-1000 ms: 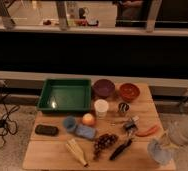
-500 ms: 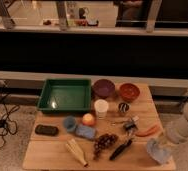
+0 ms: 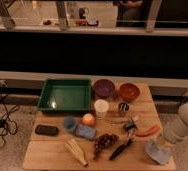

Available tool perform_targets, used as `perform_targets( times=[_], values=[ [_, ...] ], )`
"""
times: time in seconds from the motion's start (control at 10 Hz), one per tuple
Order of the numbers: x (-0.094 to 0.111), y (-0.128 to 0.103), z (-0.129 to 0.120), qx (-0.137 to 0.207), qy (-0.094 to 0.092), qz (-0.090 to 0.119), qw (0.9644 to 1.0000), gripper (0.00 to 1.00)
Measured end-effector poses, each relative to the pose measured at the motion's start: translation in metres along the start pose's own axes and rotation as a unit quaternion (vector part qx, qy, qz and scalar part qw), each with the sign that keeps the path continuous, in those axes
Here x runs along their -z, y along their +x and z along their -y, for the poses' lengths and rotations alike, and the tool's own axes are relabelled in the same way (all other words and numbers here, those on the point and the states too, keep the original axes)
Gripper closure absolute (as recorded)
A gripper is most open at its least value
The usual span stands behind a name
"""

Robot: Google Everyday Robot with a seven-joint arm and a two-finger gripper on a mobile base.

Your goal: Place towel in table surface

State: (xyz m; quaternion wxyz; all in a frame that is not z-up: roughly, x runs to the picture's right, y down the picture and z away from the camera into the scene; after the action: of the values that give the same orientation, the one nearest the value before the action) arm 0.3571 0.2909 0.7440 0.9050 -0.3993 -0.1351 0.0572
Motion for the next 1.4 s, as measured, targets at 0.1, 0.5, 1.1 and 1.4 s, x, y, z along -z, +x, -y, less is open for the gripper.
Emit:
perform_targets(
  times=[0.1, 0.5, 1.1, 1.4],
  values=[
    [-0.004, 0.002, 0.001, -0.002, -0.004, -0.001, 1.0, 1.0],
    [-0.02, 0.005, -0.001, -0.004, -0.022, -0.001, 0.9997, 1.0],
    [-0.028, 0.003, -0.005, -0.002, -0.031, 0.0, 0.9995, 1.0],
    [-0.028, 0.003, -0.004, -0.002, -0.03, 0.0, 0.9996, 1.0]
  ],
)
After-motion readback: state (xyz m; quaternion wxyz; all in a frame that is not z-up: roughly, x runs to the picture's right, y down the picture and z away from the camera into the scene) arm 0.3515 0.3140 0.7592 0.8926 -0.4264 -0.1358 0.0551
